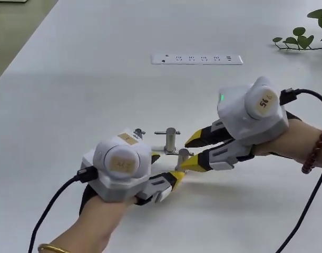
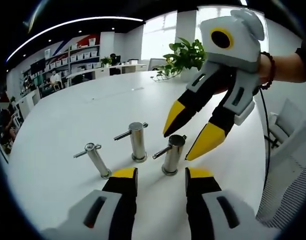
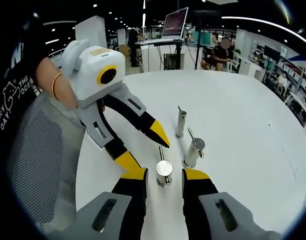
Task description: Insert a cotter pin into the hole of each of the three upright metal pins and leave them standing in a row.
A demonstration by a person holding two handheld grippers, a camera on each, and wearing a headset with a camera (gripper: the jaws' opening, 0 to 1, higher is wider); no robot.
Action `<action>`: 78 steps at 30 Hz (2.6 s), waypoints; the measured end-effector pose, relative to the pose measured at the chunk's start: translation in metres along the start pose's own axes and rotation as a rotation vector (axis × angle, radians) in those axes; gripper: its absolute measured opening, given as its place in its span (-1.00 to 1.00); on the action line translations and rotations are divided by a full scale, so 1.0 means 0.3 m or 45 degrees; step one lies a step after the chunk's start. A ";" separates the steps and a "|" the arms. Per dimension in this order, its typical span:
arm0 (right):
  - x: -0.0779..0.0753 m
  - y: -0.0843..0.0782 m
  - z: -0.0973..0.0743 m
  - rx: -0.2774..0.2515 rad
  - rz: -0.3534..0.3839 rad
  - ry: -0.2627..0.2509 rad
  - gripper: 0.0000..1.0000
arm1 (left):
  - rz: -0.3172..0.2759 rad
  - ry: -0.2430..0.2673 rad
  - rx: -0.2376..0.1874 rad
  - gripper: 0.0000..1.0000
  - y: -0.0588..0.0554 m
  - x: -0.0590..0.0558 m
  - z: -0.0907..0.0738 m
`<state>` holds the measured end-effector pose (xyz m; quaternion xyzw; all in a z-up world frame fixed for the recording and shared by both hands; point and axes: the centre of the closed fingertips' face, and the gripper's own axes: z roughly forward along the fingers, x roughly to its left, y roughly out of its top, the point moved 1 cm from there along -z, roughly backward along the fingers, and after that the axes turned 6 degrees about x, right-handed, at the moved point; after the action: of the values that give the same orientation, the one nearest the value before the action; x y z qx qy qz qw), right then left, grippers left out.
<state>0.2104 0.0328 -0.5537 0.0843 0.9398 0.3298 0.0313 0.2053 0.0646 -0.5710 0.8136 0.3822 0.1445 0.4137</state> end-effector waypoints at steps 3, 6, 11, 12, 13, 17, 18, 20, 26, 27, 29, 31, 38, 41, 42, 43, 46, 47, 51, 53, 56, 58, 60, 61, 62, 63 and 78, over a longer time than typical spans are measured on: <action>0.007 0.005 0.009 0.002 0.011 -0.004 -0.54 | -0.001 0.011 -0.004 -0.21 0.005 0.010 -0.020; 0.012 0.011 0.019 0.001 0.020 -0.006 -0.55 | -0.002 0.012 -0.008 -0.17 0.010 0.011 -0.047; 0.011 0.007 0.030 0.014 0.014 -0.013 -0.61 | 0.004 0.010 -0.017 -0.11 0.014 0.014 -0.077; 0.009 0.008 0.032 0.013 0.019 -0.014 -0.62 | 0.001 0.011 -0.018 -0.10 0.014 0.016 -0.084; 0.008 0.008 0.033 0.014 0.023 -0.013 -0.63 | -0.002 0.013 -0.020 -0.09 0.014 0.019 -0.088; 0.004 0.007 0.043 0.020 0.034 -0.019 -0.68 | -0.012 0.023 -0.021 -0.06 0.013 0.031 -0.102; 0.005 0.008 0.044 0.020 0.038 -0.016 -0.69 | -0.014 0.023 -0.020 -0.05 0.011 0.032 -0.105; 0.000 0.005 0.047 0.016 0.044 -0.014 -0.73 | -0.019 0.020 -0.017 -0.03 0.008 0.034 -0.112; -0.002 0.000 0.050 0.031 0.037 -0.001 -0.81 | -0.026 0.018 -0.021 0.03 0.013 0.038 -0.133; -0.002 -0.001 0.050 0.032 0.034 0.001 -0.81 | -0.028 0.018 -0.022 0.04 0.014 0.039 -0.136; -0.002 0.000 0.049 0.034 0.034 0.003 -0.82 | -0.014 0.020 -0.025 0.07 0.014 0.037 -0.146; -0.002 0.001 0.050 0.035 0.028 0.004 -0.82 | 0.001 0.024 -0.026 0.09 0.013 0.039 -0.156; 0.001 0.004 0.050 0.036 0.004 -0.004 -0.83 | -0.017 0.045 -0.038 0.13 0.003 0.052 -0.186; 0.004 0.005 0.049 0.036 0.000 -0.001 -0.83 | -0.021 0.060 -0.039 0.14 -0.003 0.057 -0.197; 0.004 0.006 0.049 0.035 0.003 0.002 -0.83 | -0.019 0.064 -0.039 0.15 -0.005 0.058 -0.201; 0.004 0.005 0.049 0.036 -0.010 0.008 -0.84 | -0.014 0.071 -0.041 0.16 -0.006 0.061 -0.206; 0.002 0.004 0.049 0.039 -0.013 0.011 -0.84 | -0.009 0.084 -0.053 0.20 -0.006 0.070 -0.219; 0.002 0.004 0.050 0.041 -0.016 0.013 -0.84 | -0.013 0.087 -0.058 0.21 -0.005 0.073 -0.222; -0.007 0.004 0.048 0.043 -0.015 0.011 -0.84 | -0.046 0.106 -0.090 0.22 -0.001 0.085 -0.235; -0.016 0.008 0.041 0.036 -0.009 0.005 -0.84 | -0.059 0.107 -0.110 0.25 0.005 0.088 -0.241; -0.026 0.011 0.033 0.040 -0.014 -0.003 -0.84 | -0.054 0.114 -0.109 0.31 0.006 0.093 -0.242; -0.032 0.009 0.028 0.048 -0.027 -0.011 -0.84 | -0.034 0.125 -0.100 0.35 0.004 0.098 -0.244; -0.038 0.007 0.023 0.048 -0.025 -0.014 -0.84 | -0.025 0.125 -0.109 0.40 0.008 0.096 -0.247; -0.042 0.005 0.020 0.047 -0.024 -0.016 -0.84 | -0.026 0.123 -0.116 0.41 0.011 0.096 -0.249; -0.044 0.004 0.019 0.047 -0.024 -0.019 -0.84 | -0.028 0.119 -0.123 0.44 0.012 0.096 -0.251; -0.047 0.002 0.017 0.048 -0.023 -0.023 -0.84 | -0.029 0.118 -0.128 0.45 0.014 0.096 -0.252; -0.117 -0.055 -0.008 0.094 0.015 -0.064 -0.84 | -0.069 0.137 -0.156 0.47 0.000 0.127 -0.256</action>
<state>0.2424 0.0123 -0.5621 0.0991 0.9497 0.2929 0.0499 0.1882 0.1361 -0.5269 0.7672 0.4162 0.2000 0.4453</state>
